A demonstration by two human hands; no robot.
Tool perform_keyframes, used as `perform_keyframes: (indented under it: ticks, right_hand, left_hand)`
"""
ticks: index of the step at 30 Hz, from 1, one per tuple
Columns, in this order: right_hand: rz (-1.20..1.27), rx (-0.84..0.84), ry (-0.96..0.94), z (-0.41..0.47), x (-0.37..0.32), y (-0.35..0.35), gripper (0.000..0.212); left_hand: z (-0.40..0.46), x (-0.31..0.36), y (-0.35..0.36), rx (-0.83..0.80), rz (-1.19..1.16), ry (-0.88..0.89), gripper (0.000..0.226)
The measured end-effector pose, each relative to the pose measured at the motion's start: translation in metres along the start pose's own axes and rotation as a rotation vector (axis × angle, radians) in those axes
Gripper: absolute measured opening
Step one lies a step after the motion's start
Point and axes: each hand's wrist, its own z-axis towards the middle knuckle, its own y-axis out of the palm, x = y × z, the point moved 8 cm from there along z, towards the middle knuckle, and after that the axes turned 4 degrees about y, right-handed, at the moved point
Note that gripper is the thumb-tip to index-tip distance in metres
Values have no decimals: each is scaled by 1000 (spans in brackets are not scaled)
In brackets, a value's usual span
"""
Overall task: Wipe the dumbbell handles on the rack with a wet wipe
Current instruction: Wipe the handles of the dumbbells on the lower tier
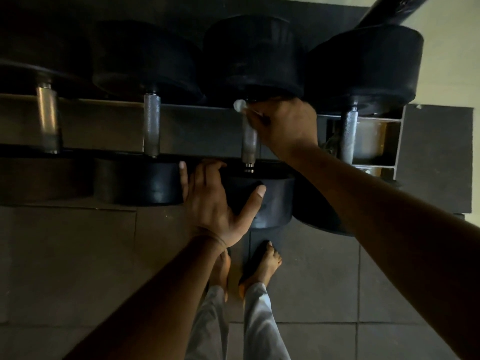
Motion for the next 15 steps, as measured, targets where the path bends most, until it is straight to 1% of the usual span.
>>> perform_keyframes:
  ticks: [3, 6, 7, 9, 11, 13, 15]
  right_hand:
    - [-50, 34, 32, 10, -3, 6, 39]
    - [-136, 16, -34, 16, -16, 10, 24]
    - [-179, -27, -49, 18, -18, 14, 23]
    - [-277, -181, -71, 22, -20, 25, 28]
    - [-314, -242, -78, 25, -22, 30, 27]
    - [-296, -245, -75, 26, -24, 31, 25]
    - [-233, -178, -36, 21, -19, 26, 30]
  left_hand:
    - [0, 0, 0, -6, -7, -4, 79]
    - [1, -1, 0, -14, -8, -13, 79]
    - [1, -2, 0, -16, -6, -14, 78]
    - [1, -1, 0, -17, -4, -14, 78]
    - [1, -1, -1, -19, -3, -13, 78]
    - [1, 0, -1, -23, -3, -15, 78]
    - [1, 0, -1, -35, 1, -19, 79]
